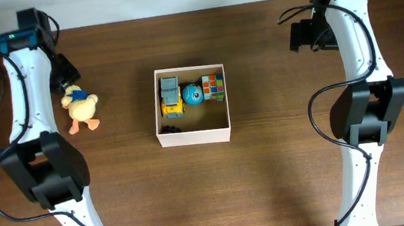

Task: Pack container
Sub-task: 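Lift the left gripper and move it back toward the duck, then lower the left gripper onto the plush duck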

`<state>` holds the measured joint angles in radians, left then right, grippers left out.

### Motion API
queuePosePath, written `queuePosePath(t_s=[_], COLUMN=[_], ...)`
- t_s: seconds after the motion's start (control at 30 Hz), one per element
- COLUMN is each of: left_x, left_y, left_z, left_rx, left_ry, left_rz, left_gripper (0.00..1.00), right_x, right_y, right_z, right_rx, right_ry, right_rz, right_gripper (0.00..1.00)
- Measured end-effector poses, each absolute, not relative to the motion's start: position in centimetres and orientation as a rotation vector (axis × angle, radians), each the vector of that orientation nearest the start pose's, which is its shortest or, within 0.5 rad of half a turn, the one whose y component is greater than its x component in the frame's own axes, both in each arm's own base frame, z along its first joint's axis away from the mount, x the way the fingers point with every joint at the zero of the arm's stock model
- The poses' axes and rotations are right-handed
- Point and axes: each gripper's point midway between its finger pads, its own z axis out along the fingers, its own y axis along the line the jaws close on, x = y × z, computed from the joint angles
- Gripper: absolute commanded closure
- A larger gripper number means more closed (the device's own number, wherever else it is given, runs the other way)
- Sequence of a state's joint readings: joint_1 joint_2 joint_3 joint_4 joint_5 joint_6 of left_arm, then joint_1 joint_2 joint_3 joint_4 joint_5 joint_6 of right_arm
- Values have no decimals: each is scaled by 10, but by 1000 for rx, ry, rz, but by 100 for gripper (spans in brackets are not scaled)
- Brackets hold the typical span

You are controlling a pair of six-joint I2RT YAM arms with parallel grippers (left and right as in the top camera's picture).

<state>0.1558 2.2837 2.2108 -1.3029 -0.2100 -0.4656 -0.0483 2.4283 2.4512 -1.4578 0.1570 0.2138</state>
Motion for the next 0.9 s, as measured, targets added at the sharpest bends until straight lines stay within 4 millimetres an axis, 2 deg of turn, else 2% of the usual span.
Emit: queuePosePath(t_s=[0.1, 0.23, 0.47, 0.67, 0.83, 0.9], left_x=[472, 472, 475, 477, 477, 476], left_y=[109, 110, 117, 124, 123, 122], left_z=[100, 83, 73, 71, 62, 58], left_rx=[-937, -955, -979, -999, -1005, -1014], left_ry=[2785, 2790, 2769, 2750, 2769, 2774], left_rz=[261, 262, 250, 248, 247, 244], left_gripper=[46, 47, 50, 64, 83, 95], right_x=[494, 494, 494, 494, 494, 494], right_y=[-51, -51, -51, -51, -51, -51], right_z=[110, 110, 110, 110, 110, 110], right_rx=[405, 406, 405, 406, 405, 406], right_ry=[2958, 2958, 2958, 2958, 2958, 2958], right_rz=[-217, -217, -217, -217, -217, -217], right_gripper=[1, 1, 1, 1, 1, 1])
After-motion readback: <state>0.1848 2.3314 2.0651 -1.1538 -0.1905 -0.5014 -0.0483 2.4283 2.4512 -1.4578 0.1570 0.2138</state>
